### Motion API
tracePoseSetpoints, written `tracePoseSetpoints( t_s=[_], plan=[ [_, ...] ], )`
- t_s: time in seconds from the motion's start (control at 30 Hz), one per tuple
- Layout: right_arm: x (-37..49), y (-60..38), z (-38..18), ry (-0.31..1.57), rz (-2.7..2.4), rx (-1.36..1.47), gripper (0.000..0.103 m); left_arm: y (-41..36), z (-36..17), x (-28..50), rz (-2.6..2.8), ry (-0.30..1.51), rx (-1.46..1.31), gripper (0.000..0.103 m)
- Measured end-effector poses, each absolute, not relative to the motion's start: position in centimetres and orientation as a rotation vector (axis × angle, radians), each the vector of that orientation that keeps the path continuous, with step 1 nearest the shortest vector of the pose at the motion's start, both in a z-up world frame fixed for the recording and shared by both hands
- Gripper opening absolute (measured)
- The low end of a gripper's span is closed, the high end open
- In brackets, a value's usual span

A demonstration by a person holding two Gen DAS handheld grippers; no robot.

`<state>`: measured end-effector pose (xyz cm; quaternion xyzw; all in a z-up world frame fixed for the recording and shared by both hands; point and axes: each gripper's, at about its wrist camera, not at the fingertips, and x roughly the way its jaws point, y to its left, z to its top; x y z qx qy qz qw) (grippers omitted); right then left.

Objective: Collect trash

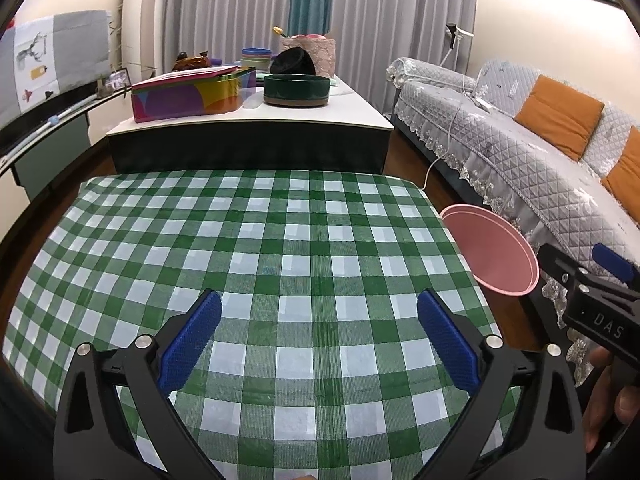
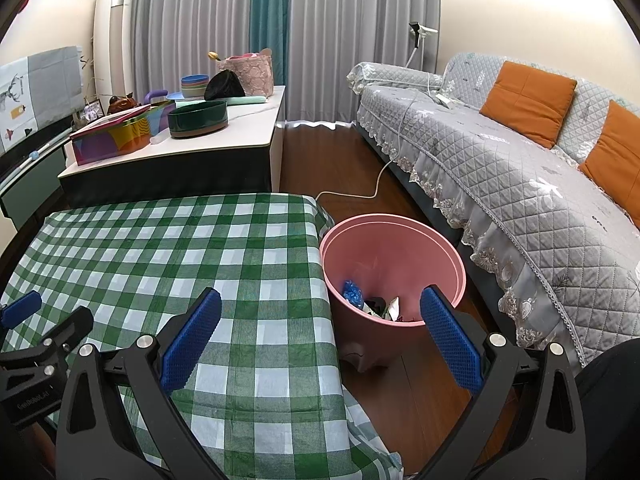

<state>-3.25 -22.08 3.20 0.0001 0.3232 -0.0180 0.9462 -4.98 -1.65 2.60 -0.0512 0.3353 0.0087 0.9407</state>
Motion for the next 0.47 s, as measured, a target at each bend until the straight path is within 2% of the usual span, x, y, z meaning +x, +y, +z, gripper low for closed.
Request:
tracePoseSetpoints(
  t_s=[0.47],
  plan=[
    [-3.23, -22.19, 3.07, 0.659, -0.037, 0.000, 0.098, -1.46, 2.53, -4.67, 0.043, 0.693, -0.095, 0.095]
  ],
)
